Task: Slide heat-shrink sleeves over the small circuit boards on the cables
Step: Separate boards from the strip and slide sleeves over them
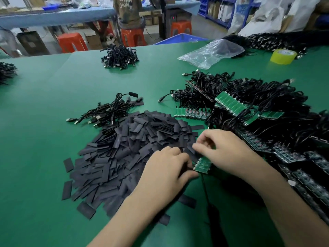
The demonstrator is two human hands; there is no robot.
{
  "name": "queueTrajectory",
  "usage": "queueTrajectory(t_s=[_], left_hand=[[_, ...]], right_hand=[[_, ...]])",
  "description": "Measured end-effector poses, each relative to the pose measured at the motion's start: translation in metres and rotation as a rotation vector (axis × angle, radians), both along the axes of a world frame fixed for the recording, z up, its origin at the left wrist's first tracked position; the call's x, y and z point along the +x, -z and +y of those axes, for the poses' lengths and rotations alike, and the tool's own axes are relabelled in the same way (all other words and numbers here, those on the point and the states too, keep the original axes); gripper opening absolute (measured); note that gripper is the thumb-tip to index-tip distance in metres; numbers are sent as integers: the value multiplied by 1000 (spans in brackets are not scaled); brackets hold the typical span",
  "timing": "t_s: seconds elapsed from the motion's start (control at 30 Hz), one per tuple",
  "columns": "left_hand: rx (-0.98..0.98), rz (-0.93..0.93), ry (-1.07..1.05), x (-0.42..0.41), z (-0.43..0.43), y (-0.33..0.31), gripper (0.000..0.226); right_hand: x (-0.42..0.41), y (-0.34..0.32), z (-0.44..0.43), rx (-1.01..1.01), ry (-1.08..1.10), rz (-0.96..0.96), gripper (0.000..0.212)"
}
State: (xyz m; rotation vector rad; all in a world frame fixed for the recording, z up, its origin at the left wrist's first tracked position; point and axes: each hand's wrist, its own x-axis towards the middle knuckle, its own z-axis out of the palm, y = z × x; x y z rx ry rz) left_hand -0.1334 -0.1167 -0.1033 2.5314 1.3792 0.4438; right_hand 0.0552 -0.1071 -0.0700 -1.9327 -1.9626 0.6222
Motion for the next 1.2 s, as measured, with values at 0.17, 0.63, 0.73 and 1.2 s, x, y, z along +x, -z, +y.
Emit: queueTrajectory(t_s=[0.17,0.63,0.73,1.2], left_hand=[[-10,-148,-63,-6,-1,-4,9],[-130,-694,-85,-34,-18,-33,15],[-197,-824,22,-38,-27,-56,12],[-936,-1141,-27,-74,-24,-38,31]], right_hand=[[-7,16,-40,70,-112,-368,53],[-9,-38,-67,171,76,1005,20],[-17,-71,-77,180,-46,1206,16],[-88,-22,-49,-91,208,1332,19]])
